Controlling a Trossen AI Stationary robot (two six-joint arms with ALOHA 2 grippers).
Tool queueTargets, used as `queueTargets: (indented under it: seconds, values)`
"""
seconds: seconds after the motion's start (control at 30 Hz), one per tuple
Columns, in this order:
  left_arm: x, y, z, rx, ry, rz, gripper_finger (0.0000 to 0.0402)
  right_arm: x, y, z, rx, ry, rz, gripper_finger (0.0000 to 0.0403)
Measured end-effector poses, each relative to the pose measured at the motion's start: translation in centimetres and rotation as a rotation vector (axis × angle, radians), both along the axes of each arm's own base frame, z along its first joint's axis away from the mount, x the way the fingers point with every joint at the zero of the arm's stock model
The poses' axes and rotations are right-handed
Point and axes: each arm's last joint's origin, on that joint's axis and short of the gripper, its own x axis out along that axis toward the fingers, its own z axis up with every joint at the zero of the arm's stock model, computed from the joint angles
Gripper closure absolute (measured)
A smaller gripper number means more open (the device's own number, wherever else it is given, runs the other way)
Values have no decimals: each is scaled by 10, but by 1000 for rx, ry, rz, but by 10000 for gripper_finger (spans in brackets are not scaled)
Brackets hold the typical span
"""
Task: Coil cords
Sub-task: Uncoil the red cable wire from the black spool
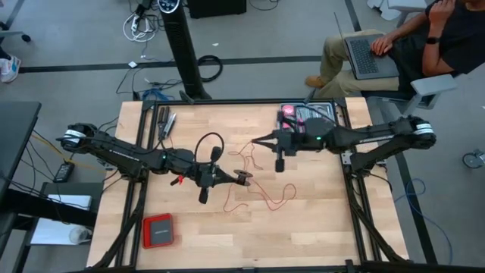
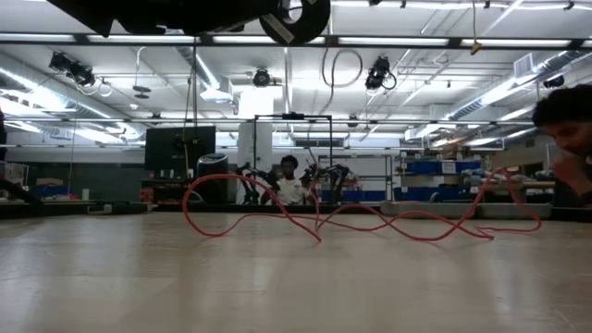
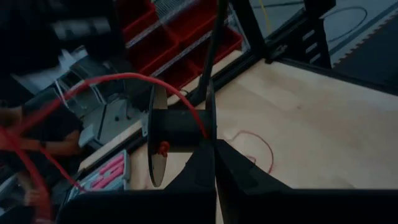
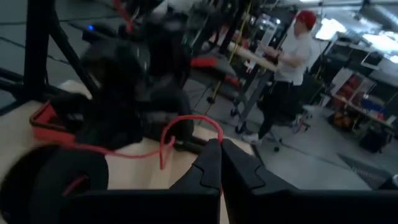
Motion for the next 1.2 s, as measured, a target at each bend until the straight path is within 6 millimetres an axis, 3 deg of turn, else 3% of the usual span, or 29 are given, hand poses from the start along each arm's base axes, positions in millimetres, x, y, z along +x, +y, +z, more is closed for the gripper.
queueTargets:
  seconds: [0.33, 0.63, 0.97, 1.2]
  values:
    - [0, 0, 4, -9, -40, -12, 401, 43, -3, -57, 86, 155, -51, 403]
    - [1, 0, 10, -10, -103, 6, 401, 52, -3, -89, 141, 319, -77, 403]
    - [0, 2, 35, 62, -373, 75, 401, 47, 0, -93, 143, 395, -77, 403]
    - [-3, 5, 47, 33, -504, 132, 401, 30, 1, -87, 186, 494, -96, 403]
